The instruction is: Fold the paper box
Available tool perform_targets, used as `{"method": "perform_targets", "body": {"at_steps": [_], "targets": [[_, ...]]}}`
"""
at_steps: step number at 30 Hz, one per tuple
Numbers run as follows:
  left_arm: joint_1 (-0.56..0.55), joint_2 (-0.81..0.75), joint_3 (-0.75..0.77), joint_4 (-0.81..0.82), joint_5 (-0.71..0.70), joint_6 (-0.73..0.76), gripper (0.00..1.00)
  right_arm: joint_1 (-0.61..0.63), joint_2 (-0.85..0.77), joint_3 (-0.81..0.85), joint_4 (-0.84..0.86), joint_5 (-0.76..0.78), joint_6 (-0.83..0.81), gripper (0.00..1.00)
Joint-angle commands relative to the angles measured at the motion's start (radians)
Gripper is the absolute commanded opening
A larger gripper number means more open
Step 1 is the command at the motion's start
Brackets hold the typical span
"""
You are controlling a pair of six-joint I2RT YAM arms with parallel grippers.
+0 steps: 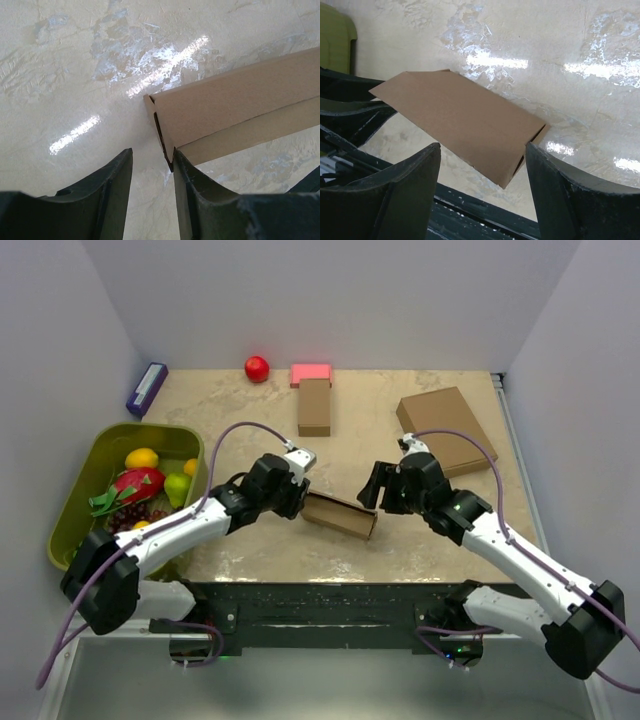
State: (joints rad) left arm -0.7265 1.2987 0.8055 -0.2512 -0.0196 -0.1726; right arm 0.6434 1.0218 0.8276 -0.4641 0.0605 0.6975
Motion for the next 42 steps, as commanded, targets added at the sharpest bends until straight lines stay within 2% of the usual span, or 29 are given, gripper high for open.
{"method": "perform_targets", "body": {"at_steps": [1,10,13,17,21,28,33,37,42], "targets": [[0.019,0.020,0.037,0.027,0.014,-0.011,0.43,0.002,0.015,-0.004,0.073,-0.001,0.022,0.73],[0.021,0.028,0.057,0.058,0.079,-0.025,0.46,0.001,0.006,-0.007,0.081,0.025,0.025,0.77],[0.022,-0.002,0.049,0.067,0.078,-0.016,0.51,0.001,-0.006,-0.010,0.070,0.036,0.026,0.77],[0.025,-0.051,0.035,0.075,0.078,-0.008,0.63,0.001,-0.032,-0.016,0.050,0.070,0.034,0.77],[0.030,-0.102,0.031,0.073,0.093,-0.005,0.69,0.001,-0.061,-0.027,0.041,0.104,0.049,0.77],[0.058,-0.141,0.060,0.082,0.075,-0.074,0.69,0.001,-0.109,-0.071,0.058,0.169,0.092,0.77],[0.091,-0.089,0.066,0.176,0.079,-0.181,0.68,0.001,-0.114,-0.113,0.099,0.185,0.125,0.75],[0.104,-0.029,0.072,0.275,0.078,-0.222,0.68,0.001,-0.103,-0.123,0.114,0.208,0.129,0.75],[0.108,0.030,0.086,0.320,0.063,-0.237,0.68,0.002,-0.104,-0.137,0.130,0.220,0.137,0.74]]}}
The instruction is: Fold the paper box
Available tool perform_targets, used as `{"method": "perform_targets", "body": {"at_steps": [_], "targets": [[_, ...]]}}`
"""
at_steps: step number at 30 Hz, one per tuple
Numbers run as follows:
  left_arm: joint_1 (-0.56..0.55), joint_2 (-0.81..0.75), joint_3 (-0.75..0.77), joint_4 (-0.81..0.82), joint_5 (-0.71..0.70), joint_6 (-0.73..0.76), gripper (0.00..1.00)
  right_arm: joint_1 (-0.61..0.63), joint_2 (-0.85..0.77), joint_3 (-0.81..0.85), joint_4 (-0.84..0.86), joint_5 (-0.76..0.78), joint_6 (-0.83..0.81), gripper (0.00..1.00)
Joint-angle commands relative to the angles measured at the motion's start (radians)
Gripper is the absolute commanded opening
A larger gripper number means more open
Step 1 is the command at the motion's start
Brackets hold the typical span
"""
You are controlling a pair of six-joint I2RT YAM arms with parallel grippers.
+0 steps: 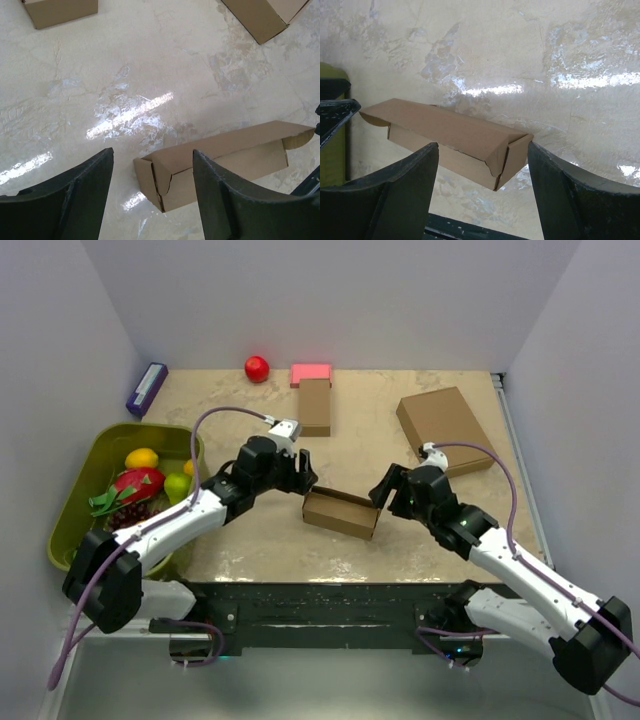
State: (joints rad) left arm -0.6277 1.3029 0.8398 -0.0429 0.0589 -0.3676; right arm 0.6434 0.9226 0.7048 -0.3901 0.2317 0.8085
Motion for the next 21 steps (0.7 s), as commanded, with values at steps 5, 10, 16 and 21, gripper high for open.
{"method": "perform_targets", "body": {"at_steps": [5,10,16,21], "targets": [[0.011,0.056,0.045,0.132,-0.041,-0.045,0.68,0.002,0.002,-0.042,0.074,0.049,0.035,0.74],[0.011,0.062,-0.002,0.162,-0.042,-0.060,0.66,0.002,0.012,-0.057,0.083,0.052,0.037,0.72],[0.011,0.052,-0.067,0.198,-0.037,-0.088,0.59,0.001,0.002,-0.076,0.086,0.051,0.037,0.69],[0.010,0.032,-0.126,0.232,-0.027,-0.114,0.57,0.004,-0.004,-0.099,0.096,0.052,0.044,0.65]]}}
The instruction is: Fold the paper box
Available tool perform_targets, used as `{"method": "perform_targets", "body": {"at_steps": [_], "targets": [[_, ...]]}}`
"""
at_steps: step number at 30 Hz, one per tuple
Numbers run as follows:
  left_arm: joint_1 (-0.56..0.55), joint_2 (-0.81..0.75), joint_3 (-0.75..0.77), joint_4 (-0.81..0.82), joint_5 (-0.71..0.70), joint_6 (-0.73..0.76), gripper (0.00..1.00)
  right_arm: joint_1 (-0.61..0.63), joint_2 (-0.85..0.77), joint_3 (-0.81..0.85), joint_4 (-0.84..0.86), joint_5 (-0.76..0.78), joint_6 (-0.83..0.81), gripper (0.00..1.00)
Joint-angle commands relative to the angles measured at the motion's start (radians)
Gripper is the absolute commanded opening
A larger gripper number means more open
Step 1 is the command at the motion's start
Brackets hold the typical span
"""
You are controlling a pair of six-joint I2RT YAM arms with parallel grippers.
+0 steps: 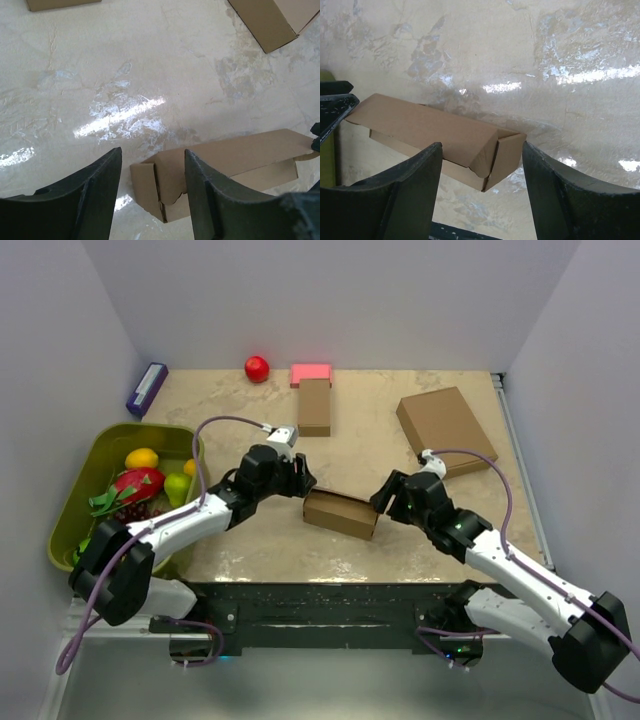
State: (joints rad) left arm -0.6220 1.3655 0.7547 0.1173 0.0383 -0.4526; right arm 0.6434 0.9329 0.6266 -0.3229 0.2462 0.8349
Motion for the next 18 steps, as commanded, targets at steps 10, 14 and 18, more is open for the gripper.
{"method": "perform_targets", "body": {"at_steps": [10,14,18], "targets": [[0.004,-0.043,-0.115,0.102,-0.015,-0.054,0.55,0.042,-0.016,-0.059,0.028,0.050,0.039,0.58],[0.004,-0.049,-0.149,0.113,-0.011,-0.073,0.55,0.053,-0.026,-0.076,0.012,0.054,0.052,0.58],[0.004,-0.065,-0.190,0.136,0.006,-0.090,0.54,0.056,-0.040,-0.096,0.008,0.053,0.058,0.57]]}}
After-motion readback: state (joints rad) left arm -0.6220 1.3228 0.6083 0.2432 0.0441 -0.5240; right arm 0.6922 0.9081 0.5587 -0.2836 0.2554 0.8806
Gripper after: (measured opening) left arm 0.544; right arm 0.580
